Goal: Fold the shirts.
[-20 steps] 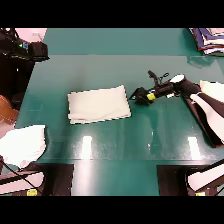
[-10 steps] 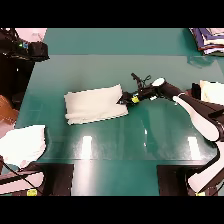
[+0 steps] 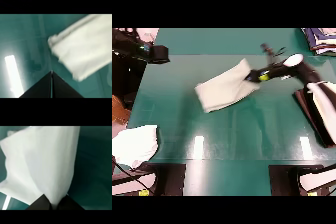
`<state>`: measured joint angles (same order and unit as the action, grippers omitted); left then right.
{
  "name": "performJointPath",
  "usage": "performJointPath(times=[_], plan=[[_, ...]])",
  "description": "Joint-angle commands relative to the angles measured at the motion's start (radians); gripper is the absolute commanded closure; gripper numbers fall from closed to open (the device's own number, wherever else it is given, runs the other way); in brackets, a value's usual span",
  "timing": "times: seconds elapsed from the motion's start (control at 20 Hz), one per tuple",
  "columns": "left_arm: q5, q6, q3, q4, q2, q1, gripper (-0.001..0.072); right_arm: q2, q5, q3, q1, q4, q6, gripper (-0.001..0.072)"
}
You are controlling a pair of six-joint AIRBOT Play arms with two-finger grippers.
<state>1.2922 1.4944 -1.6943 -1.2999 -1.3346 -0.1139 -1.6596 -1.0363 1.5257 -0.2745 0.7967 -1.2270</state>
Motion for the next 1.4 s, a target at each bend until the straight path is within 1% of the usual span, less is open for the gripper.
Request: performJointPath(times=[0.0, 0.25, 0.35, 0.5, 0.6, 0.7, 0.85, 0.95, 1.0, 1.15, 1.25, 1.35], plan=[[-0.039, -0.010, 0.000, 0.000, 0.001, -0.113, 0.0681, 0.137, -0.032, 0.014, 0.227, 0.105, -0.059, 0.0696], [-0.162, -0.010, 0.000, 0.000, 0.001, -0.258, 0.0681, 0.245, -0.041, 0.013, 0.580, 0.105, -0.060, 0.0696], [-0.190, -0.010, 0.000, 0.000, 0.001, -0.293, 0.0681, 0.251, -0.040, 0.013, 0.678, 0.102, -0.060, 0.0696], [-0.201, -0.009, 0.000, 0.006, 0.001, -0.317, 0.0681, 0.240, -0.031, 0.013, 0.768, 0.098, -0.059, 0.0696], [-0.201, -0.009, 0.000, 0.009, 0.001, -0.317, 0.0681, 0.238, -0.002, 0.019, 0.806, 0.077, -0.059, 0.0696], [-0.201, -0.009, 0.000, 0.009, 0.001, -0.317, 0.0681, 0.238, -0.005, 0.073, 0.827, 0.069, -0.055, 0.0696], [-0.201, -0.009, 0.000, 0.010, 0.000, -0.317, 0.0681, 0.238, -0.065, 0.227, 0.841, 0.069, -0.055, 0.0696], [-0.200, -0.009, 0.000, 0.010, 0.000, -0.317, 0.0681, 0.238, -0.145, 0.319, 0.850, 0.071, -0.055, 0.0696], [-0.199, -0.009, 0.000, 0.010, 0.000, -0.317, 0.0680, 0.238, -0.183, 0.352, 0.850, 0.087, -0.055, 0.0696], [-0.195, -0.009, 0.000, 0.010, -0.001, -0.317, 0.0681, 0.251, -0.288, 0.389, 0.850, 0.211, -0.056, 0.0696], [-0.183, -0.009, 0.000, 0.010, -0.001, -0.317, 0.0681, 0.284, -0.314, 0.337, 0.850, 0.274, -0.056, 0.0696], [-0.171, -0.010, 0.000, 0.010, -0.001, -0.317, 0.0681, 0.342, -0.330, 0.241, 0.850, 0.373, -0.056, 0.0696]])
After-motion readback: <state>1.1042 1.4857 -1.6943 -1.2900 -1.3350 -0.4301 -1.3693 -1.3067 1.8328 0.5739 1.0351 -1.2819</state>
